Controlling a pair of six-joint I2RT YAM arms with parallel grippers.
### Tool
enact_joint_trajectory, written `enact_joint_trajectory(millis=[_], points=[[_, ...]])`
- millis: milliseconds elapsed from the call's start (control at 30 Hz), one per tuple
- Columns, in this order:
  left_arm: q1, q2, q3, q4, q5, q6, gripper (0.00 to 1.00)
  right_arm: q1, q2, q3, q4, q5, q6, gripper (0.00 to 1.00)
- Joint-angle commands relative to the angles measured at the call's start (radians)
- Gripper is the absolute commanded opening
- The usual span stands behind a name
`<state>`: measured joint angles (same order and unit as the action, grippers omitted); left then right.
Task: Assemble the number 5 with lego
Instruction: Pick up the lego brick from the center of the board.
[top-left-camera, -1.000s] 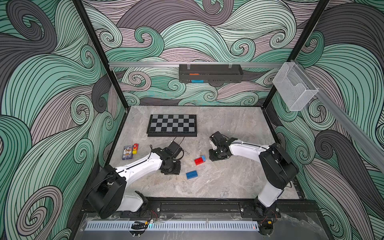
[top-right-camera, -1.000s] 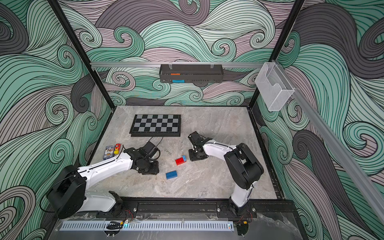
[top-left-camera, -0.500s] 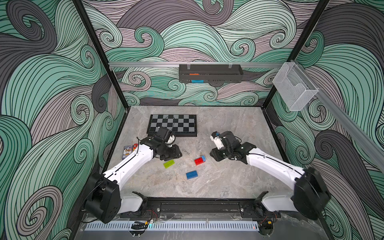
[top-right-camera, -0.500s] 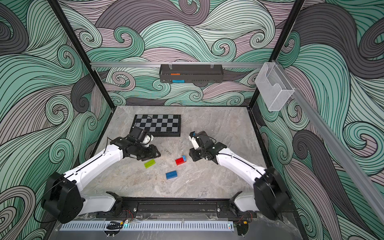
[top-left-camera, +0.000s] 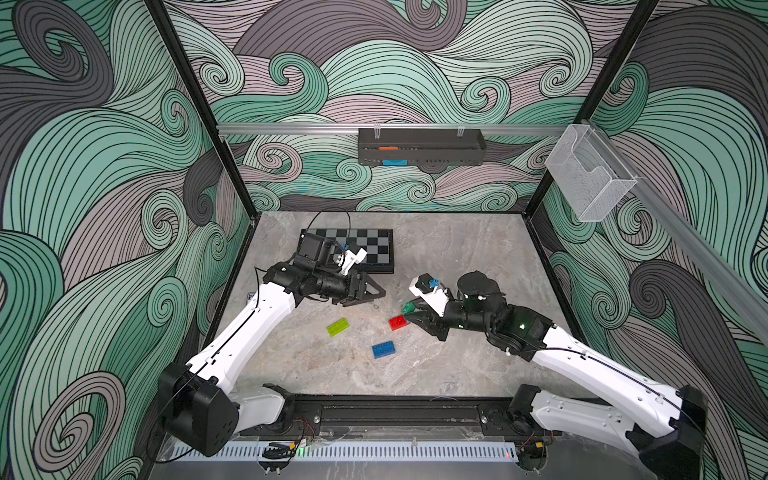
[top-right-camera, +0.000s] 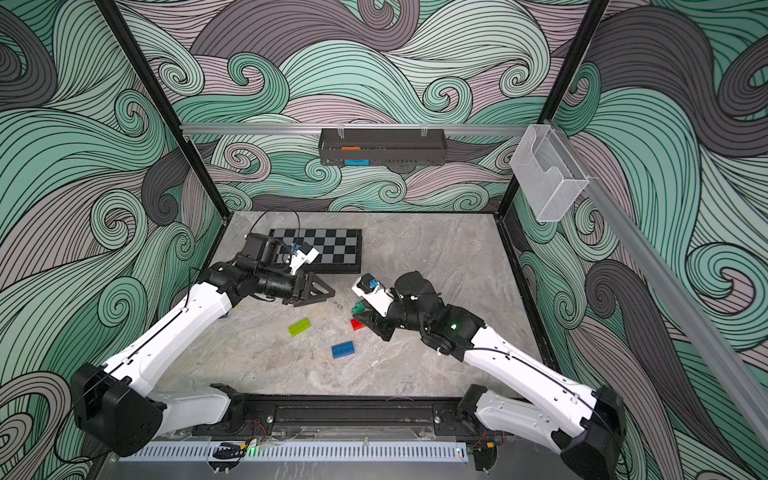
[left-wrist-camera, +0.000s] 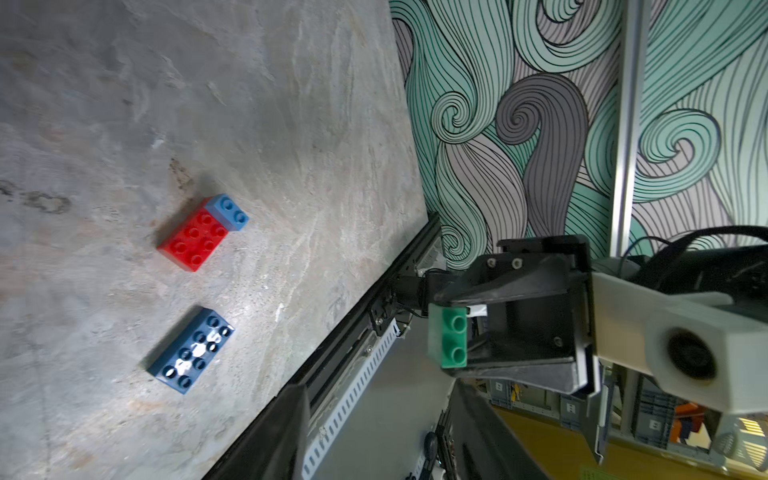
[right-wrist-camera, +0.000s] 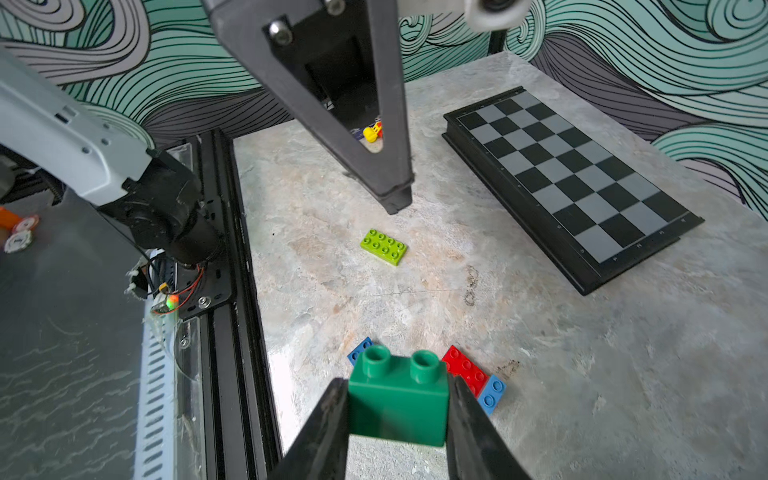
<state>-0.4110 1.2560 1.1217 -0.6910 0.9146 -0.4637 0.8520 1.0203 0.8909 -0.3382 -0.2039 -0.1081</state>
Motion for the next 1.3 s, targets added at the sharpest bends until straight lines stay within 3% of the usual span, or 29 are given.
enact_joint_trajectory(millis=[0,300,500,833,1067,1267], points=[[-0.052,-0.028,0.008,0.023,0.07,0.009,0.61,0.034,-0.004,0.022,0.003,-0.004,-0.076,0.39],[-0.148,-0.004,0.022,0.01,0.006,0.017,0.59,0.086,0.037,0.072,-0.027,0.024,-0.111,0.39],[-0.185,0.012,0.024,0.008,-0.019,0.018,0.52,0.099,0.047,0.081,-0.028,0.028,-0.108,0.39],[-0.215,0.01,0.015,0.039,-0.018,-0.002,0.27,0.104,0.062,0.087,-0.033,0.041,-0.101,0.39],[-0.237,0.008,0.001,0.051,-0.017,-0.008,0.26,0.104,0.071,0.099,-0.036,0.033,-0.085,0.39],[-0.24,-0.002,-0.003,0.053,-0.01,-0.011,0.13,0.103,0.076,0.099,-0.04,0.038,-0.077,0.4]])
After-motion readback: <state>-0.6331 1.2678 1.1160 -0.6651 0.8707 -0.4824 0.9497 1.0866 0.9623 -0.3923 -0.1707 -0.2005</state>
